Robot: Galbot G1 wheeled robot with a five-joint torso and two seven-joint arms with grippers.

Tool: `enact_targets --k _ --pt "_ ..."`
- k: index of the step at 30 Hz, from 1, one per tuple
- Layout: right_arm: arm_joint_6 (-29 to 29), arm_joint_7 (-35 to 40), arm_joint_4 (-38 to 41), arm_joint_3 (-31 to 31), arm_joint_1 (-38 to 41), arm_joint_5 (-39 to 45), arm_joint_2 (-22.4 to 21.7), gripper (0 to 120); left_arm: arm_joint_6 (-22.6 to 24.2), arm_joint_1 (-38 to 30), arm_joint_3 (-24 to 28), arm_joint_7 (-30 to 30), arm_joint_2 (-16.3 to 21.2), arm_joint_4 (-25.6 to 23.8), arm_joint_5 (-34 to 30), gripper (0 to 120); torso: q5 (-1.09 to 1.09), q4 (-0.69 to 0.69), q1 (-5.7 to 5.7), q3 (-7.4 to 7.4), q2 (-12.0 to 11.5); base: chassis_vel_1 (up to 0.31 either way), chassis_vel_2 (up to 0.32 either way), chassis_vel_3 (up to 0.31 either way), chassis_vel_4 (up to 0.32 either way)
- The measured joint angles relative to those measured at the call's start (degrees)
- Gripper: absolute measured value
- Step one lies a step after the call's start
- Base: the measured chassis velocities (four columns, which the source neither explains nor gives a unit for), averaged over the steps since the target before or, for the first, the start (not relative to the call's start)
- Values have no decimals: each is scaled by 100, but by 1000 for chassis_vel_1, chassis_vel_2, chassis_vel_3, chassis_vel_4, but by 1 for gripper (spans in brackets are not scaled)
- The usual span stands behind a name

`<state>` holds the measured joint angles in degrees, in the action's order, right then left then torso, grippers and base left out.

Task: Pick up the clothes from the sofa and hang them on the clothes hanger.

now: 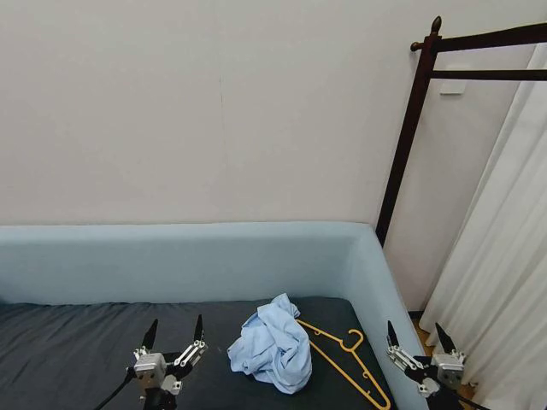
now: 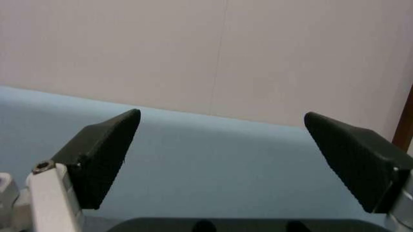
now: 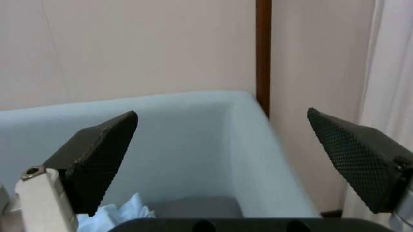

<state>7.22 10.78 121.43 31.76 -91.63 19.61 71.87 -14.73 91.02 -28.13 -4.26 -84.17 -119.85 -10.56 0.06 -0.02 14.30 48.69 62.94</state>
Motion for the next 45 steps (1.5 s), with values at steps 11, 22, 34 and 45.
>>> enact_targets --k 11,22,34,45 --pt "-1734 1279 -226 -1268 1663 3415 -954 100 -118 101 -546 -93 417 135 -8 100 0 1 0 0 0 0 0 0 0" --pt "-2613 1755 -2313 -2476 3647 4631 -79 100 -233 354 -1033 -107 489 254 -24 100 -2 1 1 1 -1 0 0 0 0" --pt "-3274 1778 -4737 -2210 4792 3906 1076 100 -372 405 -1264 -130 550 303 -70 100 -2 1 1 0 -1 0 0 0 0" --pt "-3094 1354 -5636 -1855 4910 3119 1407 86 -404 287 -1153 -129 527 390 -20 100 0 -1 1 0 0 0 0 0 0"
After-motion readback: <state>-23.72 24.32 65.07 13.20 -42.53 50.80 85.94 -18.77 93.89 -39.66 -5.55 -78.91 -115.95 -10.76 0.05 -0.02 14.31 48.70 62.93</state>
